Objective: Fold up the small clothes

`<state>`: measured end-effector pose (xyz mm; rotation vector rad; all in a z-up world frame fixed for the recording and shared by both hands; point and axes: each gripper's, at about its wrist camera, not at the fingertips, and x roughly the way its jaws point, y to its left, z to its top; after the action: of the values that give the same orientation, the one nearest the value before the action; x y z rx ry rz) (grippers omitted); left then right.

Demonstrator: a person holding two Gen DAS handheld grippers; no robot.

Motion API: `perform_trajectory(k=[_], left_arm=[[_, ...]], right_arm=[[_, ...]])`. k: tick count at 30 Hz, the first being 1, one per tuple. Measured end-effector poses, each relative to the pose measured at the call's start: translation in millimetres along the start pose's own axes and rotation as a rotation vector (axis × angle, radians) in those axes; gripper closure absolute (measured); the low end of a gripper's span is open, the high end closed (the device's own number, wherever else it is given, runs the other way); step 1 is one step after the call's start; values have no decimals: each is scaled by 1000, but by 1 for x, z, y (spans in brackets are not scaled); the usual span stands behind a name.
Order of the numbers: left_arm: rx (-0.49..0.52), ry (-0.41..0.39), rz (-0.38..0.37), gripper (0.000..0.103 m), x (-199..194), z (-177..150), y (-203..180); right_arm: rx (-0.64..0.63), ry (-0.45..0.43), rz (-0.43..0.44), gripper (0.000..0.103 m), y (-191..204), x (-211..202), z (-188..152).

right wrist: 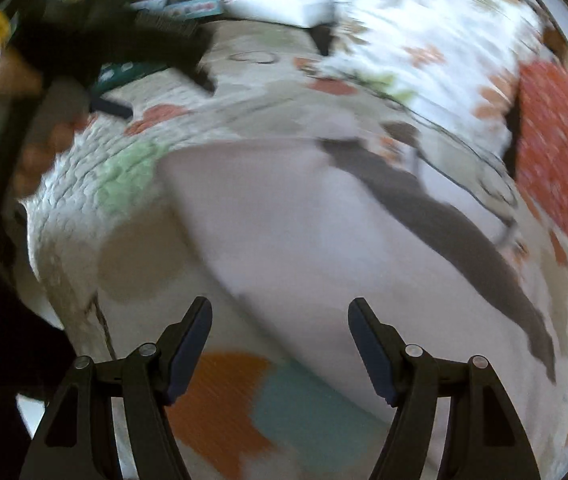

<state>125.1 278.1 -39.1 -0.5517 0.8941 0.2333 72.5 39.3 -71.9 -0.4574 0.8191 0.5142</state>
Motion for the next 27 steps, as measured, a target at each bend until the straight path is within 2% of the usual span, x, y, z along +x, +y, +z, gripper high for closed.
perform_trajectory(k=[2, 3, 5, 7, 8, 9, 13, 16, 19, 22, 23, 25, 27], left_arm=[[-41, -13, -1, 1, -6, 6, 15], [-51, -14, -3, 1, -8, 8, 20], [-64, -14, -5, 1, -10, 8, 28], [-70, -15, -6, 1, -11, 9, 33], [-75, -16, -5, 1, -11, 10, 35], [-80, -17, -5, 1, -11, 10, 36], [-85, -16, -18, 1, -15, 6, 33], [-49, -9, -40, 1, -15, -1, 17], [5, -1, -60, 1, -14, -14, -8], [72, 21, -111, 1, -11, -31, -42], [103, 35, -137, 1, -7, -40, -58], [152, 61, -176, 1, 0, -55, -85], [213, 101, -224, 1, 10, -74, -119]], right_arm=[[-32, 4, -39, 34, 23, 18, 12], [-54, 7, -84, 40, 35, 29, 20], [-86, -6, -196, 43, 50, 44, 36], [-81, -2, -259, 53, 52, 55, 52], [-52, 25, -255, 76, 50, 63, 61], [-24, 47, -244, 91, 46, 68, 66], [126, 49, -146, 96, 13, 52, 73], [313, -25, -134, 97, -51, 3, 65], [525, -104, -149, 97, -130, -55, 38], [704, -153, -185, 97, -195, -104, -8], [774, -165, -216, 97, -218, -124, -36], [849, -164, -264, 97, -241, -145, -72], [921, -127, -313, 97, -258, -160, -119]])
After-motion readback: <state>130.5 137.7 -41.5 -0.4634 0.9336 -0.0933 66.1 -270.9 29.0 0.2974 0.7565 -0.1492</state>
